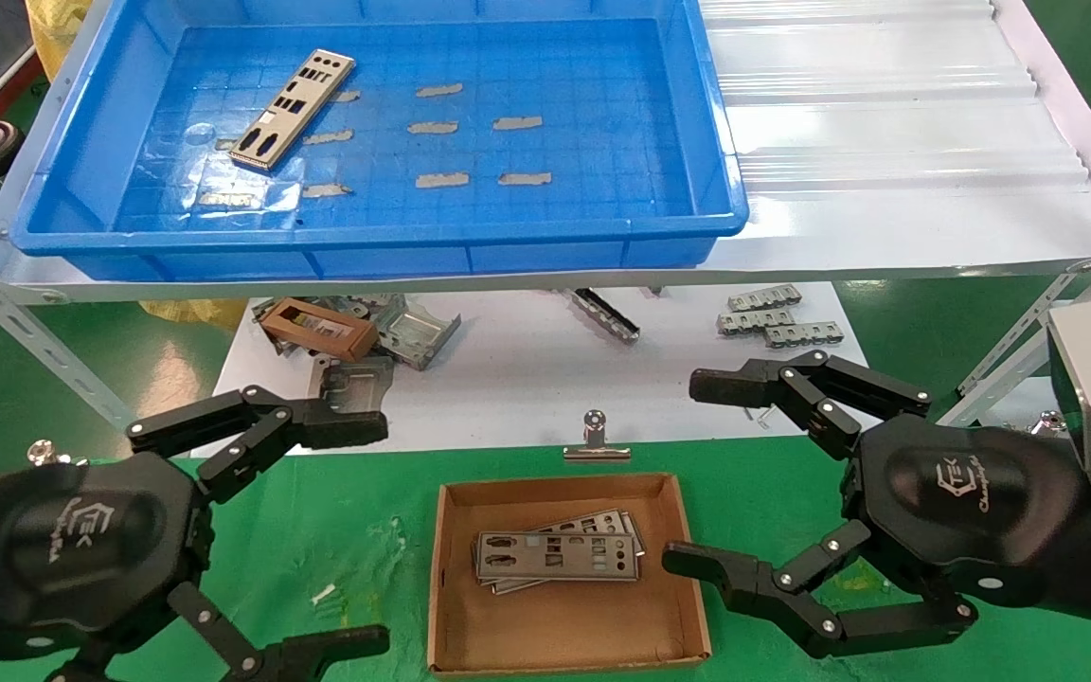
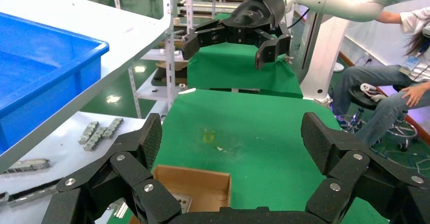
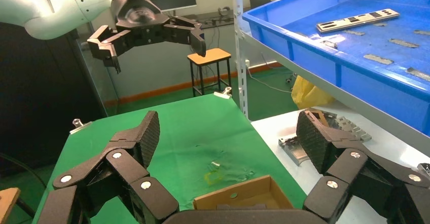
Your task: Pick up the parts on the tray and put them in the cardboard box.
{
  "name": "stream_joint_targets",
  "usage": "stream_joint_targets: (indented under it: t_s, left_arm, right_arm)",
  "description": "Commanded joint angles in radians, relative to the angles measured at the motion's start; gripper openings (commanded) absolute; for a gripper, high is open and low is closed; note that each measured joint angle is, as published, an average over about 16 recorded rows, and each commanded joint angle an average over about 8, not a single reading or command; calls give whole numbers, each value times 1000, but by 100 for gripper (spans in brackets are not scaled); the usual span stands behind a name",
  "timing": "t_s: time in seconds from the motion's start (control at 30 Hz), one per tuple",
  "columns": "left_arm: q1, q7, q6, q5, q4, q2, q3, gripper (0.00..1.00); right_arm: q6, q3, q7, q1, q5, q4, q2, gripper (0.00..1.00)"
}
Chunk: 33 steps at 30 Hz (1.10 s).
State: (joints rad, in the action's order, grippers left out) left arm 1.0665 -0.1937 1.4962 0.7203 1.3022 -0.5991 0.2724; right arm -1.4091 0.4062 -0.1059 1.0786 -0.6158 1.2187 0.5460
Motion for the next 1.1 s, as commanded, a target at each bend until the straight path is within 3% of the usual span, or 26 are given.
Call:
stream_joint_targets:
  t_s: [0.03,1.1]
  left_arm:
    - [1,2,0,2,-4,-3,1,100]
    - [8,7,-1,10,-19,-12,7,100]
  right_arm:
    - [0,0,0,0,0,0,0,100]
    - [0,0,0,0,0,0,0,100]
